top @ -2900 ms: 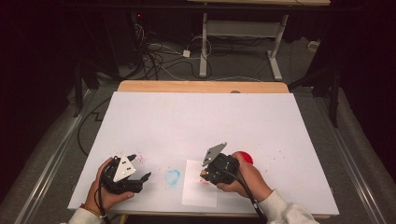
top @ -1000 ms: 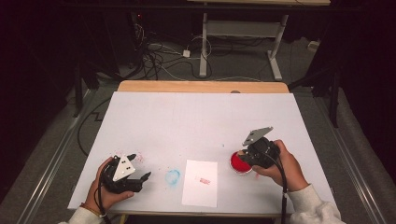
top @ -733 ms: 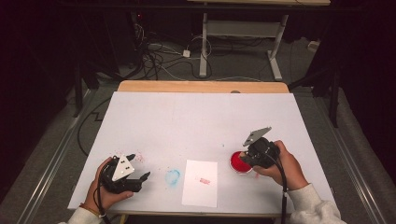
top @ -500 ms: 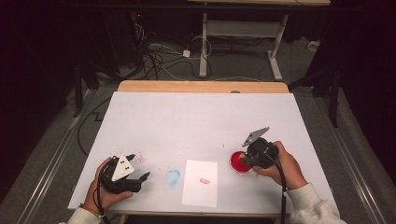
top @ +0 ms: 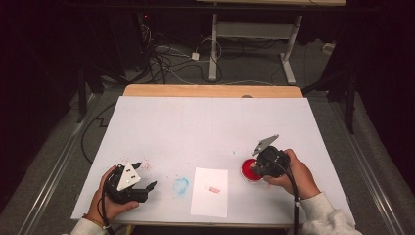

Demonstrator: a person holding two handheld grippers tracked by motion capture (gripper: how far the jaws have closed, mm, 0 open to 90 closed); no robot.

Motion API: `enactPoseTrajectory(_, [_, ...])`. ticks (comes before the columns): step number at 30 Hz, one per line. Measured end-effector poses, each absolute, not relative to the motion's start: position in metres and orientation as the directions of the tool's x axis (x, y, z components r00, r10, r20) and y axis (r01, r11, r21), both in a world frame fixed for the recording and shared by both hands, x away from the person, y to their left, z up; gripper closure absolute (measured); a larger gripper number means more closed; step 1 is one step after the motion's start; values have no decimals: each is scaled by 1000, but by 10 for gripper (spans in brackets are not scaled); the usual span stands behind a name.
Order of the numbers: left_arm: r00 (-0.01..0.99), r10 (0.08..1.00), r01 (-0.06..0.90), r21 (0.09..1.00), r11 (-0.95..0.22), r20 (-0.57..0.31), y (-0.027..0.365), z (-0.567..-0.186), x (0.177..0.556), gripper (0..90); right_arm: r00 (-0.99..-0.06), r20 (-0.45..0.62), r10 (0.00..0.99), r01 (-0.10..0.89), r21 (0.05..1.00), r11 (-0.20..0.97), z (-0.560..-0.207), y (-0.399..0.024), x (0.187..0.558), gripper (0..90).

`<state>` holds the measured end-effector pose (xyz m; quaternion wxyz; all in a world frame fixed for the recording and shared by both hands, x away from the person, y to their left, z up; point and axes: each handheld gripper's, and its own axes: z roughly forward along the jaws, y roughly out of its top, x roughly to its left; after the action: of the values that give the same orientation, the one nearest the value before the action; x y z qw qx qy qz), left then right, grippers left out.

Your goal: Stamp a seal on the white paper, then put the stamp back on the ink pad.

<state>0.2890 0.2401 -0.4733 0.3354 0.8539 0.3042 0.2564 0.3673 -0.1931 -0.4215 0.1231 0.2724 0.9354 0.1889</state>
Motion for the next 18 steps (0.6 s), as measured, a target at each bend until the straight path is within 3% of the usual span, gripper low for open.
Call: enactPoseTrajectory(18, [684,691,351,724,-594,236,240,-473,289,192,-820,-125,558,471,406,783,-431,-190,370,752])
